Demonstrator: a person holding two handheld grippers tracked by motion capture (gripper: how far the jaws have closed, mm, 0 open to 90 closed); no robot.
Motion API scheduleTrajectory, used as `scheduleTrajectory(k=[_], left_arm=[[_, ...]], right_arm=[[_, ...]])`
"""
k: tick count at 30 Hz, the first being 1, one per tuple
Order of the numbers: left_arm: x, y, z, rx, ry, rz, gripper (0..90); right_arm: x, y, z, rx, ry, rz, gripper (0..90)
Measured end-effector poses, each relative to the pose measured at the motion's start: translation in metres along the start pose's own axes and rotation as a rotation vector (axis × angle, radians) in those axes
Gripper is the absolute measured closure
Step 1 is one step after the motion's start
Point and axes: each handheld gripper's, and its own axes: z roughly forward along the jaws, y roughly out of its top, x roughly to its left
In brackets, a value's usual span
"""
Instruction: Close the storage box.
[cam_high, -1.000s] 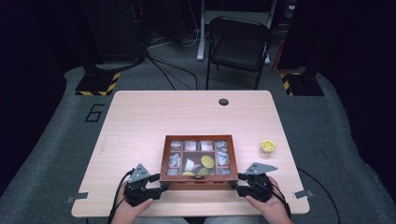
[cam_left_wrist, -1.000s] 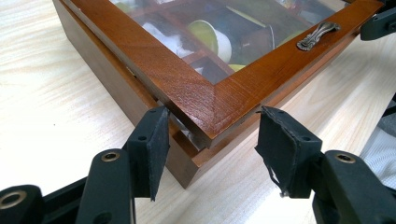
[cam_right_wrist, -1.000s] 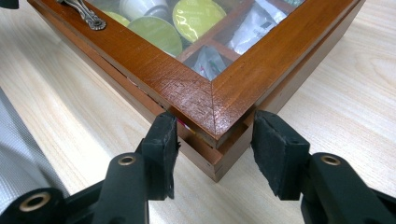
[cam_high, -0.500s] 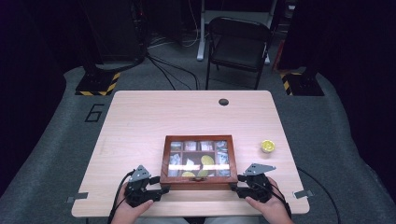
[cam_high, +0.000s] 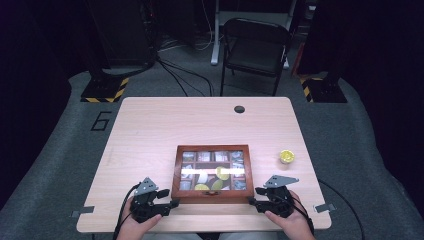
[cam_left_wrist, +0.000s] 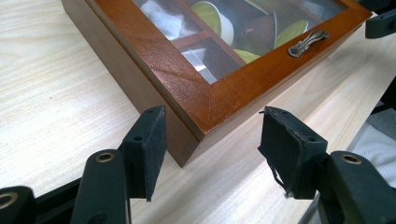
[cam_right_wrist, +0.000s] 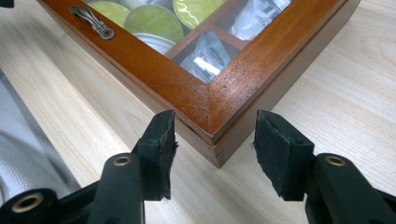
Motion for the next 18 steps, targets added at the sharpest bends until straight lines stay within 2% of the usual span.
scheduleTrajectory(k=[6,8,15,18], left_arm=[[0.001,0.002,-0.003,-0.009,-0.006,-0.008,40.5],[0.003,0.003,-0.004,-0.027,-0.002,-0.013,40.1],[0.013,0.006,-0.013,-0.075,0.017,-0.04,39.5],[0.015,0.006,-0.013,-0.082,0.02,-0.048,39.3]], right_arm=[[0.001,0.003,-0.005,-0.028,0.004,0.002,47.3],[-0.001,0.004,-0.007,-0.04,-0.001,0.003,47.1],[-0.014,0.005,-0.018,-0.097,-0.034,0.062,46.1],[-0.018,0.004,-0.018,-0.098,-0.044,0.069,45.9]])
